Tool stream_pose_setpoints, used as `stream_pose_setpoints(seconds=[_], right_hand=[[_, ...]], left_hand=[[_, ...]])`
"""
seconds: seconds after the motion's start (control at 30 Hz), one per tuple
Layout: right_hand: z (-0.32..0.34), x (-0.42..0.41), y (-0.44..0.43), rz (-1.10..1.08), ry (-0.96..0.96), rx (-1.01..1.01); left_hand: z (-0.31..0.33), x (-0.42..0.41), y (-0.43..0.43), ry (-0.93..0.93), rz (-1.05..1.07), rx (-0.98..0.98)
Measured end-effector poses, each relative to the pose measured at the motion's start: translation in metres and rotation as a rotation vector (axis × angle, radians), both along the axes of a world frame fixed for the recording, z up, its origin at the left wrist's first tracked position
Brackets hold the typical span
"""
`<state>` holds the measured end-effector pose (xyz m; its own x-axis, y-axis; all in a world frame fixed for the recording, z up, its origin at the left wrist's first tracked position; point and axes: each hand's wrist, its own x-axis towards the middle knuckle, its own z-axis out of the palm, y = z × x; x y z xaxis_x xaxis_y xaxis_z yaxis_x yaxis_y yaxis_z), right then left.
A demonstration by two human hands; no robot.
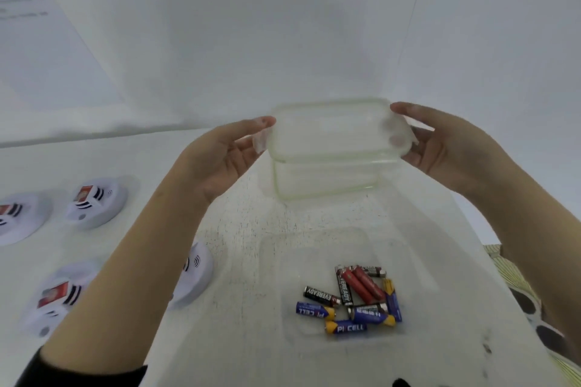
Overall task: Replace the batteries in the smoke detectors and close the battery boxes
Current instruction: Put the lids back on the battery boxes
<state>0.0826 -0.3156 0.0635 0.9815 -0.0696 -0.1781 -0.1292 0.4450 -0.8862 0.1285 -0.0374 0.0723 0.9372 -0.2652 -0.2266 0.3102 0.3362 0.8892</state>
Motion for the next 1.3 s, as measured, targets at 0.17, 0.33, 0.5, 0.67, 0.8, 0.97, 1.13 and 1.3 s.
stream_pose_setpoints(seconds=[0.17,0.33,0.5,0.67,0.8,0.97,1.13,1.3], right_hand=[[-0.013,-0.050,0.002,0.041,-0.002,-0.267],[-0.035,-0.103,0.008,0.005,0.028,-0.616],[-0.059,-0.138,0.021,-0.055,0.057,-0.730],[-0.066,-0.154,0.033,-0.106,-0.001,-0.906],[-0.071,-0.161,0.036,-0.122,-0.043,-0.939],[-0.080,-0.170,0.042,-0.127,-0.163,-1.196],[-0.094,-0.179,0.040,0.192,-0.382,-1.382],[-0.104,-0.178,0.043,0.065,-0.440,-1.383]], left_hand=[[-0.008,-0.045,0.009,-0.082,-0.073,0.238],[-0.029,-0.090,0.016,-0.119,-0.169,0.454],[-0.051,-0.123,0.018,-0.121,-0.150,0.638],[-0.062,-0.142,0.018,-0.178,-0.121,0.712],[-0.066,-0.147,0.016,-0.214,-0.139,0.741],[-0.081,-0.165,0.009,-0.650,-0.146,0.900],[-0.105,-0.168,0.006,-1.041,-0.371,1.113],[-0.122,-0.169,0.001,-1.227,-0.148,1.151]])
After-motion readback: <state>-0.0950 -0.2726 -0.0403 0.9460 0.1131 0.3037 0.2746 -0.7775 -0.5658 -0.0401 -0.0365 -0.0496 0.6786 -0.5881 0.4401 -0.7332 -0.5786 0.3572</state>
